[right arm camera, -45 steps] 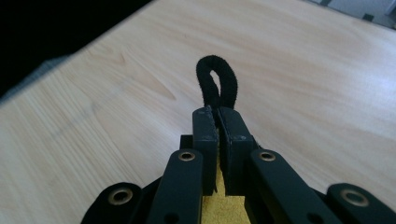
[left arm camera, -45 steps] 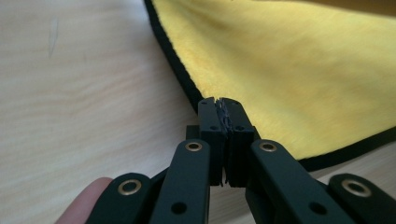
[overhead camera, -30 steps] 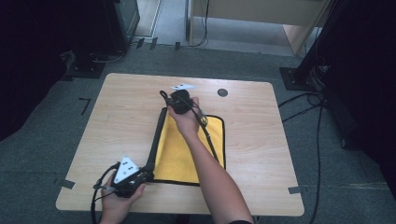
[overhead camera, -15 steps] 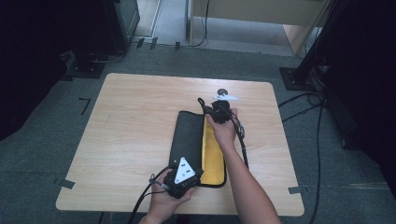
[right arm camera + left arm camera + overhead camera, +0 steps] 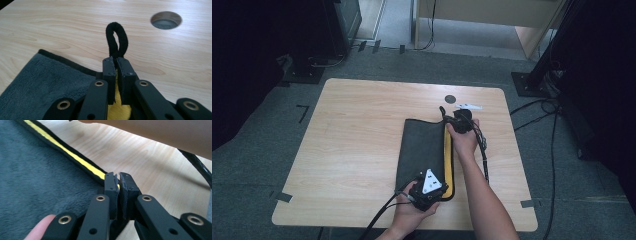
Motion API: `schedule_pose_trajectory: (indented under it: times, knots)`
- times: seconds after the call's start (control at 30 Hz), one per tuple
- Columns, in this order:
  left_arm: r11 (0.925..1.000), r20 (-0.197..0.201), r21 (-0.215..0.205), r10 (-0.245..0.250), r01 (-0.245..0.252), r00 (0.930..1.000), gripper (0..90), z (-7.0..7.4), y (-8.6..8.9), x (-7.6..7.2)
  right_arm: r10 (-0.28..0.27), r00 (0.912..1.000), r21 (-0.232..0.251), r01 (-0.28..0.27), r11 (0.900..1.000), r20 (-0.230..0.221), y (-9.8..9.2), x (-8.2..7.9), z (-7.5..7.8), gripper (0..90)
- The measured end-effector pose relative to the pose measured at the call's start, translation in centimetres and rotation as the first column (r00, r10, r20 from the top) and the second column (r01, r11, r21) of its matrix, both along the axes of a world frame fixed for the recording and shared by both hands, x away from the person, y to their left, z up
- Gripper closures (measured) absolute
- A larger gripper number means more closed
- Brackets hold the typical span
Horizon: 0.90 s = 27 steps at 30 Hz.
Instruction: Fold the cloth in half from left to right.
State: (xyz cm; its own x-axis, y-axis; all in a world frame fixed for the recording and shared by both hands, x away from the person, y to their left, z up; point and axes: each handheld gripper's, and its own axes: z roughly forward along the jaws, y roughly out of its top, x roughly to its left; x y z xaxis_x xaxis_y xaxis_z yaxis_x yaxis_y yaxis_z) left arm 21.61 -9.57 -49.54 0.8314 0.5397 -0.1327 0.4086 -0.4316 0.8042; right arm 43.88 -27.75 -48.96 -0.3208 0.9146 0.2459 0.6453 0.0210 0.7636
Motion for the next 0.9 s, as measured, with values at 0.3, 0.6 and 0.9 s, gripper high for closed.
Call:
schedule_pose_trajectory:
  times: [0.3, 0.6, 0.9]
  knots:
    - [1.0, 0.009, 0.004, 0.002, -0.002, 1.0, 76.4, -0.2, -0.3, -0.4, -0.026, 0.9997, 0.007, 0.026, 1.0, 0.003, -1.2, -0.3, -0.4, 81.2]
    - [0.9989, 0.03, -0.004, 0.048, -0.048, 0.9984, 68.1, 0.4, 2.8, -0.1, -0.067, 0.9977, -0.008, 0.067, 0.998, 0.005, -2.5, -0.9, -0.2, 60.2]
    - [0.992, 0.075, 0.003, 0.126, -0.126, 0.9893, 68.6, 0.1, 7.9, -0.3, -0.044, 0.9978, -0.021, 0.045, 0.999, 0.049, -2.5, -4.3, 0.5, 59.2]
